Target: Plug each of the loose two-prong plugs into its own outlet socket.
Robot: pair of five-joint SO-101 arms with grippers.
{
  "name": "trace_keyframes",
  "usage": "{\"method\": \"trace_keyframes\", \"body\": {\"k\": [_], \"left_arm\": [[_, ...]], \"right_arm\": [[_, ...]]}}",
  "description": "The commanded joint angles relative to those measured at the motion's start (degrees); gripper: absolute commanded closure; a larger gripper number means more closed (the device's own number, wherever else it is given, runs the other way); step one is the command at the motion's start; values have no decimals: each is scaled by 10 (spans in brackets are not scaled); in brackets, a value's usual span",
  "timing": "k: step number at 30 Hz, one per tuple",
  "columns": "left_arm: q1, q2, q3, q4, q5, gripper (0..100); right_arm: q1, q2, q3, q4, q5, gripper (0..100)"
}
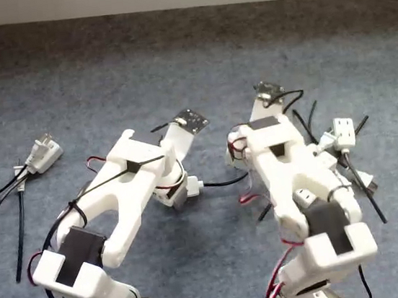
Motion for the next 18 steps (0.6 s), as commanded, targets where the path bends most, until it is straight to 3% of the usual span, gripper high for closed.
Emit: {"method": "trace_keyframes", "body": {"k": [1, 5, 9, 18], "left_arm": [[5, -4, -1, -5, -4, 807], [5, -1, -1, -18, -4, 807], [5, 0, -1, -21, -4, 807], [7, 0, -1, -21, -4, 807]], "right_arm": [[1, 58, -61, -7, -10, 879], [20, 73, -73, -7, 4, 948], [43, 73, -73, -10, 44, 954], [22, 68, -106, -2, 47, 954]]}}
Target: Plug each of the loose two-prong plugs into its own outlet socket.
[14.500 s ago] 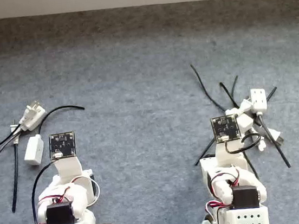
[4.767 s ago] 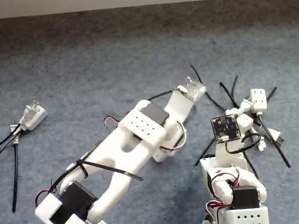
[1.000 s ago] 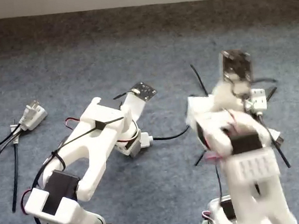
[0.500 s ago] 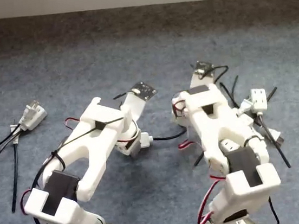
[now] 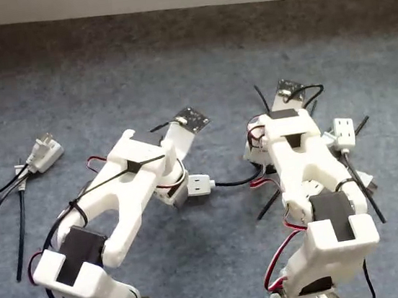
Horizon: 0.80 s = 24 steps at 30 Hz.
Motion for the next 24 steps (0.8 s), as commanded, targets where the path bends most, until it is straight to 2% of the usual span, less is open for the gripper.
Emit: {"method": "trace_keyframes", "body": {"k": [1, 8, 15, 24], "left_arm": [[6, -1, -1, -8, -4, 807], [7, -1, 17, -37, -4, 804], [7, -1, 18, -39, -4, 804], [7, 0, 19, -40, -5, 804]], "right_arm": [[-29, 0, -60, 0, 8, 954], [-33, 1, -168, 110, 10, 954], [-2, 2, -237, 178, 148, 954], [52, 7, -237, 196, 217, 950]]}}
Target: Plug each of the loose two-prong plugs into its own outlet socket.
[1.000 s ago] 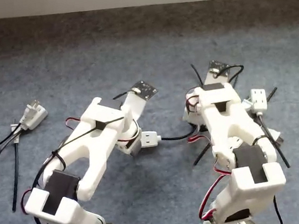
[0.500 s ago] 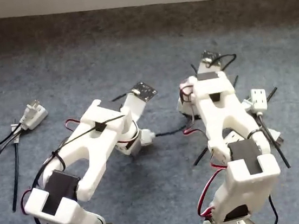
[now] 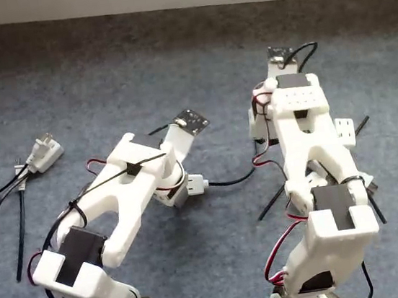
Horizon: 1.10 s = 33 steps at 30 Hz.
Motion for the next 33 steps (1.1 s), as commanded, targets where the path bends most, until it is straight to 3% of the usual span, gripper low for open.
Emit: {"method": "trace_keyframes", "body": {"k": [1, 14, 24, 33], "left_arm": [[8, -1, -1, -11, -4, 804], [9, -1, -1, -10, -4, 804], [9, -1, -1, -11, -4, 804], [9, -1, 0, -11, -4, 804]], "right_arm": [[26, -4, -26, 5, 42, 950], [-36, -3, 33, -33, 57, 950], [-35, -3, 146, -143, 56, 949], [-36, -2, 158, -160, 56, 955]]}}
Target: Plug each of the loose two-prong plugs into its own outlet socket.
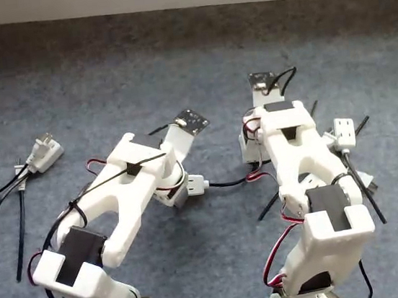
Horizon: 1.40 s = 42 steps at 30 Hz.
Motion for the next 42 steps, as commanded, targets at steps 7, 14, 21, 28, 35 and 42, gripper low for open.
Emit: {"method": "trace_keyframes", "body": {"k": [7, 14, 21, 28, 35, 42], "left_arm": [[9, -1, 0, -11, -4, 804], [9, -1, 0, -11, -4, 804], [9, -1, 0, -11, -4, 804], [9, -1, 0, -11, -4, 804], [9, -1, 0, -11, -4, 804], [9, -1, 0, -10, -4, 804]], "right_arm": [[-2, -5, -7, 23, 6, 991], [-1, -7, -95, 133, 6, 991], [6, -6, -163, 205, 6, 991], [77, -4, -170, 226, 7, 985], [93, -4, -167, 226, 6, 941], [92, -5, -167, 226, 6, 806]]}}
